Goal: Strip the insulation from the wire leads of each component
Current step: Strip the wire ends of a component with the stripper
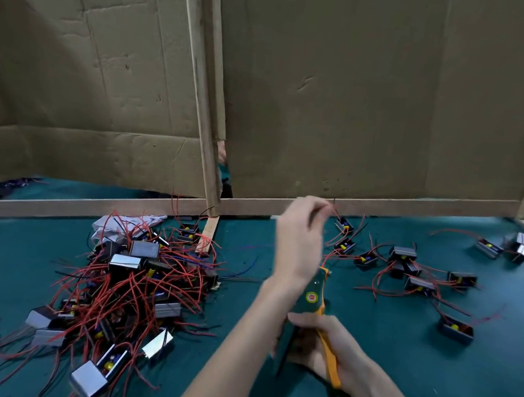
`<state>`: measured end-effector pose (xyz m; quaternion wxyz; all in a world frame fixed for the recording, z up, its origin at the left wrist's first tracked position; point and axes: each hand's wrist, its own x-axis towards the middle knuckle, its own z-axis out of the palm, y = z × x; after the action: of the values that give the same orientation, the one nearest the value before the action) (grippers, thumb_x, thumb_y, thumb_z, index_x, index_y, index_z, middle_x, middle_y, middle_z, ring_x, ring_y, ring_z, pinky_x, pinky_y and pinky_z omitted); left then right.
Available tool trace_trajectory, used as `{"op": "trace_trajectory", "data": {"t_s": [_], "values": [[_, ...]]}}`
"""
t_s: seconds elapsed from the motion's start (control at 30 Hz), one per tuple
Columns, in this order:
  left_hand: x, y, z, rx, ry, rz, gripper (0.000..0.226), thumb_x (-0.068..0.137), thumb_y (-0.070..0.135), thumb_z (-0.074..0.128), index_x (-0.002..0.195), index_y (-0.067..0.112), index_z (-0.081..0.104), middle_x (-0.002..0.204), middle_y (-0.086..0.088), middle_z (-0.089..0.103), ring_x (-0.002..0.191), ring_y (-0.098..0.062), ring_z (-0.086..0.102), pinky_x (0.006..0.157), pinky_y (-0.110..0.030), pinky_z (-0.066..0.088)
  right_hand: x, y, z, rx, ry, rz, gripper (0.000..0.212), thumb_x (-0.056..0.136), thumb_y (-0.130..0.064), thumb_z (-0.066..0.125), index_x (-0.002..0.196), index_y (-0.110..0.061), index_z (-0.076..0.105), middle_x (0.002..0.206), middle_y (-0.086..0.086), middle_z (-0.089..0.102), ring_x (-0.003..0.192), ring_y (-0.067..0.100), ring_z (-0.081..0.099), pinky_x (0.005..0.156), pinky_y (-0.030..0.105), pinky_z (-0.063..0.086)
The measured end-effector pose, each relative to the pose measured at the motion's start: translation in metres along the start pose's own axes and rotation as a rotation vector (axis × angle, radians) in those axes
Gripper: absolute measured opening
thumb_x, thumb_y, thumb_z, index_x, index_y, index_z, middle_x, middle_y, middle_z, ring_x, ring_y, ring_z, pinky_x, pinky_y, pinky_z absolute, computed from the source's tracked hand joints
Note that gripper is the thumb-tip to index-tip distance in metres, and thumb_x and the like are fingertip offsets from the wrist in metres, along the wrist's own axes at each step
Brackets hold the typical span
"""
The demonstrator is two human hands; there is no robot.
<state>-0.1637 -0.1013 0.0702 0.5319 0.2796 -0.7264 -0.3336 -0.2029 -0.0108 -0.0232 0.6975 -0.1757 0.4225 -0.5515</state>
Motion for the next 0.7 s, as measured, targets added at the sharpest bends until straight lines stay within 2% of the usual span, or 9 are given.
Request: {"op": "trace_trajectory", "data": {"t_s": [0.07, 0.13, 0.2, 0.27, 0.37, 0.47, 0.53, 0.6, 0.7], "values": [[0.0, 0.011, 0.026, -0.078, -0.134, 0.017, 0.009, 0.092, 0.008, 0.058, 0.092, 0.007, 0.068, 0.088, -0.006, 0.067, 0.079, -0.017, 0.06, 0.078, -0.03, 0.05, 0.001, 0.0, -0.001, 0.006, 0.021, -0.014, 0.011, 0.069, 0.001, 0.06, 0.077, 0.005, 0.066, 0.072, 0.021, 0.067, 0.06, 0.032, 0.067, 0.055, 0.037, 0.056], [-0.006, 0.016, 0.043, -0.087, -0.384, 0.019, 0.019, 0.092, 0.005, 0.056, 0.108, 0.009, 0.065, 0.102, -0.009, 0.069, 0.086, -0.011, 0.06, 0.083, -0.02, 0.045, 0.0, -0.001, -0.002, 0.008, 0.022, -0.034, 0.01, 0.062, 0.002, 0.063, 0.071, 0.003, 0.067, 0.068, 0.018, 0.066, 0.057, 0.029, 0.066, 0.054, 0.034, 0.055], [-0.014, 0.013, 0.046, -0.031, -0.642, -0.005, 0.04, 0.094, 0.005, 0.052, 0.132, 0.018, 0.052, 0.127, -0.009, 0.06, 0.097, -0.015, 0.063, 0.09, -0.021, 0.044, 0.001, -0.002, -0.002, 0.019, 0.023, -0.043, 0.007, 0.063, 0.0, 0.062, 0.065, 0.001, 0.068, 0.065, 0.016, 0.065, 0.055, 0.027, 0.065, 0.053, 0.033, 0.054], [-0.02, 0.007, 0.036, 0.027, -0.73, -0.029, 0.049, 0.095, 0.007, 0.05, 0.141, 0.024, 0.041, 0.141, -0.005, 0.046, 0.103, -0.02, 0.062, 0.094, -0.025, 0.043, 0.003, -0.002, -0.003, 0.026, 0.031, -0.037, 0.013, 0.069, -0.002, 0.059, 0.069, 0.002, 0.071, 0.069, 0.019, 0.066, 0.057, 0.029, 0.066, 0.053, 0.035, 0.054], [-0.018, -0.007, 0.005, 0.179, -0.606, -0.096, 0.046, 0.095, 0.008, 0.048, 0.139, 0.02, 0.042, 0.134, -0.006, 0.05, 0.111, -0.025, 0.056, 0.1, -0.031, 0.041, 0.006, -0.001, -0.004, 0.073, 0.024, -0.013, 0.015, 0.069, -0.003, 0.059, 0.076, 0.006, 0.069, 0.077, 0.025, 0.065, 0.064, 0.035, 0.067, 0.06, 0.042, 0.057], [-0.003, -0.024, -0.041, 0.55, -0.394, -0.148, 0.042, 0.094, 0.011, 0.047, 0.135, 0.018, 0.044, 0.127, -0.009, 0.05, 0.114, -0.026, 0.052, 0.101, -0.038, 0.04, 0.007, 0.0, -0.005, 0.092, 0.019, 0.001, 0.01, 0.066, -0.003, 0.065, 0.073, 0.003, 0.068, 0.077, 0.026, 0.063, 0.067, 0.038, 0.066, 0.065, 0.046, 0.058], [0.01, -0.034, -0.079, 0.813, -0.183, -0.202, 0.039, 0.092, 0.012, 0.05, 0.13, 0.014, 0.046, 0.123, -0.014, 0.049, 0.114, -0.03, 0.049, 0.095, -0.041, 0.043, 0.007, 0.0, -0.005, 0.095, 0.007, -0.002, 0.011, 0.065, -0.003, 0.067, 0.075, 0.002, 0.067, 0.077, 0.026, 0.062, 0.068, 0.038, 0.065, 0.066, 0.047, 0.057], [0.024, -0.042, -0.121, 1.043, -0.023, -0.327, 0.036, 0.09, 0.016, 0.054, 0.125, 0.01, 0.048, 0.118, -0.019, 0.049, 0.111, -0.034, 0.048, 0.088, -0.042, 0.044, 0.008, 0.0, -0.004, 0.079, 0.007, -0.004, 0.011, 0.065, -0.004, 0.067, 0.075, 0.003, 0.068, 0.077, 0.026, 0.063, 0.068, 0.039, 0.065, 0.065, 0.047, 0.057], [0.038, -0.057, -0.176, 1.27, -0.065, -0.655, 0.038, 0.091, 0.027, 0.052, 0.127, 0.014, 0.049, 0.127, -0.025, 0.044, 0.118, -0.038, 0.045, 0.094, -0.042, 0.041, 0.008, 0.0, -0.006, 0.057, 0.002, -0.005, 0.014, 0.064, -0.001, 0.071, 0.077, 0.003, 0.067, 0.079, 0.026, 0.064, 0.069, 0.039, 0.066, 0.066, 0.048, 0.056]]}}
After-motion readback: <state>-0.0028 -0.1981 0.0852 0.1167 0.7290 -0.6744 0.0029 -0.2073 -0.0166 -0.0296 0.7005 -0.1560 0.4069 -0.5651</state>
